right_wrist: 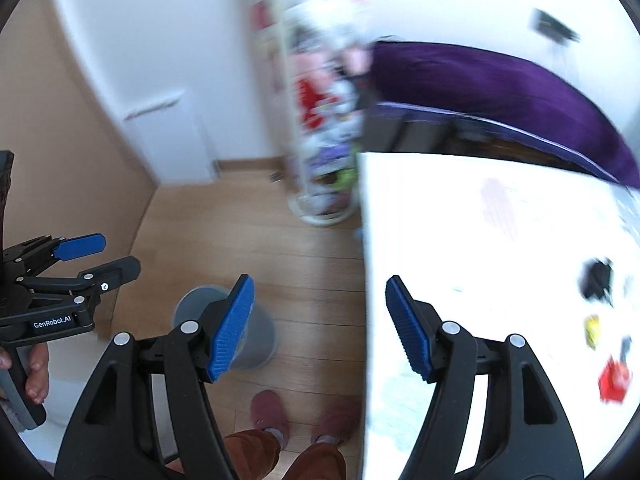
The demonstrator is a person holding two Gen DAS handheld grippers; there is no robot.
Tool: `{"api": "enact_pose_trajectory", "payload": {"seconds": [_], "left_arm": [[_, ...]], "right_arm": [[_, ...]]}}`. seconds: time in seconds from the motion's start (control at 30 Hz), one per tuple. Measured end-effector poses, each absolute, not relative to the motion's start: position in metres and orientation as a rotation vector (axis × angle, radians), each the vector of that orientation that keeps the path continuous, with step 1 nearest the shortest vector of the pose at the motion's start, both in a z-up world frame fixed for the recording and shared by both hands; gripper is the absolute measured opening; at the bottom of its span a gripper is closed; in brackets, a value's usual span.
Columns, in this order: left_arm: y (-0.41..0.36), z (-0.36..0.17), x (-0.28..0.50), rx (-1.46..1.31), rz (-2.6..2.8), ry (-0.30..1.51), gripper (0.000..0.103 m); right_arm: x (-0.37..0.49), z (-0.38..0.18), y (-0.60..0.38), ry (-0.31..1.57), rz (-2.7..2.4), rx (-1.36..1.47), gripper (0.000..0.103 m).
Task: Collect trash
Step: 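Move both open tools back over the mat toward the black bag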
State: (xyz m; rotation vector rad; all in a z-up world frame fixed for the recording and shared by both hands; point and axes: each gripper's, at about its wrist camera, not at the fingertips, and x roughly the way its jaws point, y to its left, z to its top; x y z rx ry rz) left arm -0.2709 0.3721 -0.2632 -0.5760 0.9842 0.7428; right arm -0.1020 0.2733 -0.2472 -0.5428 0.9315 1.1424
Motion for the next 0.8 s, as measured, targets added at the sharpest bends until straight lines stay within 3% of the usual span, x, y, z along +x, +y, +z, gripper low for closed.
{"api": "enact_pose_trajectory", "payload": {"seconds": [0.47,0.8], "left_arm": [[0.276,-0.174,-0.085,-0.279,0.316,0.982,0.076],[0.207,-0.139,0.032,-0.182,0.146,0.975,0.076]], "right_arm": [[0.039,-0.166,0.095,0.926,0.634,-0.26,0.066],[0.119,-0.133,0.0,0.892,0.455,-0.137,0.067]]}}
